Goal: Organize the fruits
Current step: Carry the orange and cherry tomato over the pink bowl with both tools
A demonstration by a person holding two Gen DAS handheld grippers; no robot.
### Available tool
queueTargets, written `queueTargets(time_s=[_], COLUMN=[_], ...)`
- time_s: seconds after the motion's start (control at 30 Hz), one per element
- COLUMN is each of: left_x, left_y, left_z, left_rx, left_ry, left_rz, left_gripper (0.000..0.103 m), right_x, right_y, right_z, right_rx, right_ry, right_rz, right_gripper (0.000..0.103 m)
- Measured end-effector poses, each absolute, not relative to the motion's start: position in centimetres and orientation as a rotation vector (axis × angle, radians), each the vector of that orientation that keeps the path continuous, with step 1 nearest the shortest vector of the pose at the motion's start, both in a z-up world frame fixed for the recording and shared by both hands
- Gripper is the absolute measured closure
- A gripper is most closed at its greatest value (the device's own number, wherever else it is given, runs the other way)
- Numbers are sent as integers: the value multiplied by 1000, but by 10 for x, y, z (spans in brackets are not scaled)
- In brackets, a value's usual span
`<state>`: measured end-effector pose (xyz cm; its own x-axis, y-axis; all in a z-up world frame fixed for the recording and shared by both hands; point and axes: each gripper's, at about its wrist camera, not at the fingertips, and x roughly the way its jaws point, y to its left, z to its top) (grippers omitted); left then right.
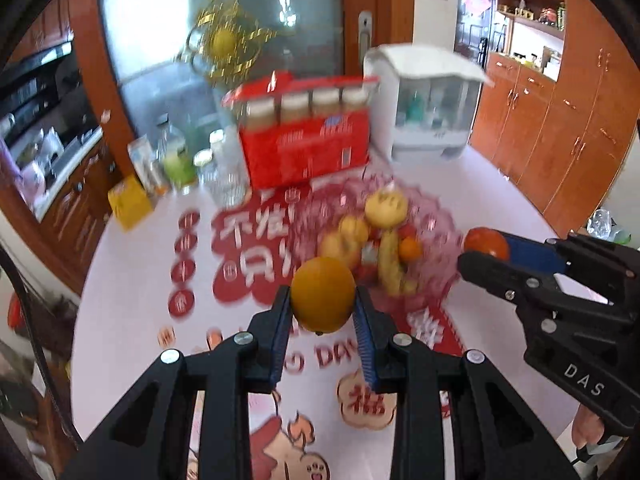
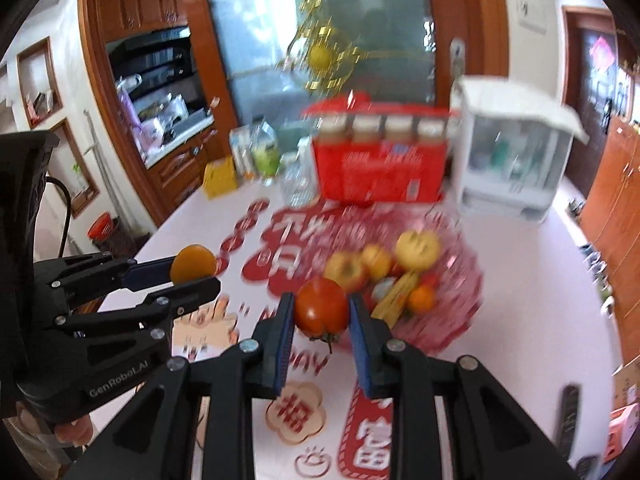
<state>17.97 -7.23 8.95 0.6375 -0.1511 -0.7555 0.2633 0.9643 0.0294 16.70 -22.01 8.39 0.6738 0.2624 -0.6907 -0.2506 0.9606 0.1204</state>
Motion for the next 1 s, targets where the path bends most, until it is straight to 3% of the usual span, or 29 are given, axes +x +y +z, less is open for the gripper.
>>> queueTargets(time_s=[0.2,0.33,0.77,1.0], left_x=[226,270,363,377], left_y=[-90,-99,-146,-161], left_z=[128,126,-1,-49], left_rx=[171,165,171,138], left_ry=[841,871,1053,1114], left_rz=[-223,-203,-239,-281], left_gripper=[74,74,74,74], right_x=[205,235,314,326], right_y=[-238,-250,-284,-296], right_z=[134,133,-9,-57], right_rx=[0,1,102,141], right_ry=[730,744,1009,1079], right_rz=[212,161,117,104], right_gripper=[76,76,76,76])
